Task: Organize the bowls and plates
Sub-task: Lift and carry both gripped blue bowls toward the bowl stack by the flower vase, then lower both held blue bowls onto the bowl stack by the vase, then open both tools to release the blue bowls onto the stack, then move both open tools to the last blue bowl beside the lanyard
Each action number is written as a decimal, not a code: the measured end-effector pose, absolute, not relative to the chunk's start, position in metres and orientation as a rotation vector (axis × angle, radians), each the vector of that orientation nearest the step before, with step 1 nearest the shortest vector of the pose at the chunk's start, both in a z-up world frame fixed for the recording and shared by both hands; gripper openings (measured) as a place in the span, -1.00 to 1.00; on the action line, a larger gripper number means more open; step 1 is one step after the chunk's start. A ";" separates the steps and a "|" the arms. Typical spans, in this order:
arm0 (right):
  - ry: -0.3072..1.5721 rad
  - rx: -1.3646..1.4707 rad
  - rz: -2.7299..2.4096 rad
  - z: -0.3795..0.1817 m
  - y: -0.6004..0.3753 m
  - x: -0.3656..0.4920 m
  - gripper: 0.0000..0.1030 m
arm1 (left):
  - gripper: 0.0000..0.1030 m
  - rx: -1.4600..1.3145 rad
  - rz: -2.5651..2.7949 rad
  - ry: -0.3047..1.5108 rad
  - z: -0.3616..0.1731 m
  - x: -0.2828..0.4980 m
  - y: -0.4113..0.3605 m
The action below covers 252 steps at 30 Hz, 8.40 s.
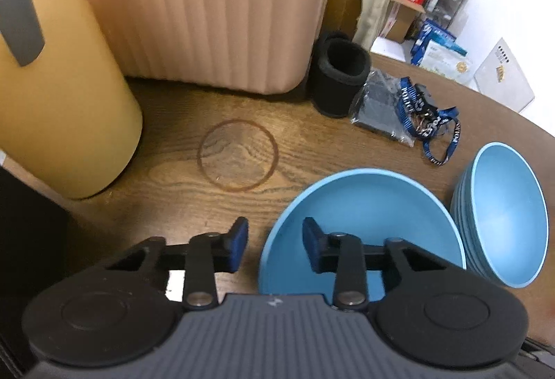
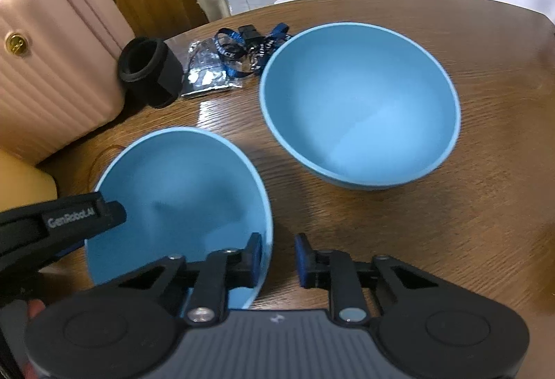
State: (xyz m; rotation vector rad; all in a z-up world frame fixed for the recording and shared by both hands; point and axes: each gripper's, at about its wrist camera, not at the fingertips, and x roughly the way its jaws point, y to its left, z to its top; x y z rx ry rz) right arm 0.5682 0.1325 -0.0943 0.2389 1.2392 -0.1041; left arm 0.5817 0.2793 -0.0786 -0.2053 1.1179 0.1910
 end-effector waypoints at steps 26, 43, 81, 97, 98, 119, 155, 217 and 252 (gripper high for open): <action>1.198 0.281 -0.090 -0.100 0.139 0.554 -0.86 | -0.66 -0.208 0.140 1.058 -0.077 0.568 0.283; 1.139 0.284 -0.077 -0.071 0.135 0.524 -0.86 | -0.66 -0.239 0.137 0.997 -0.051 0.536 0.281; 1.037 0.324 -0.143 -0.016 0.011 0.427 -0.86 | -0.66 -0.228 0.046 0.936 0.002 0.447 0.144; 0.977 0.351 -0.260 -0.001 -0.097 0.379 -0.85 | -0.66 -0.204 -0.089 0.922 0.007 0.425 0.033; 0.974 0.352 -0.266 -0.001 -0.102 0.376 -0.85 | -0.66 -0.203 -0.095 0.922 0.006 0.425 0.028; 0.927 0.417 -0.401 -0.003 -0.208 0.341 -0.85 | -0.66 -0.145 -0.245 0.920 0.003 0.421 -0.087; 0.965 0.252 -0.479 -0.059 -0.252 0.347 -0.84 | -0.66 -0.048 -0.307 0.971 -0.049 0.439 -0.161; 0.890 0.239 -0.358 -0.044 -0.248 0.297 0.96 | 1.00 -0.015 -0.257 0.857 -0.033 0.395 -0.107; 0.830 0.256 -0.237 -0.020 -0.170 0.224 1.00 | 1.00 -0.042 -0.186 0.858 -0.019 0.306 0.012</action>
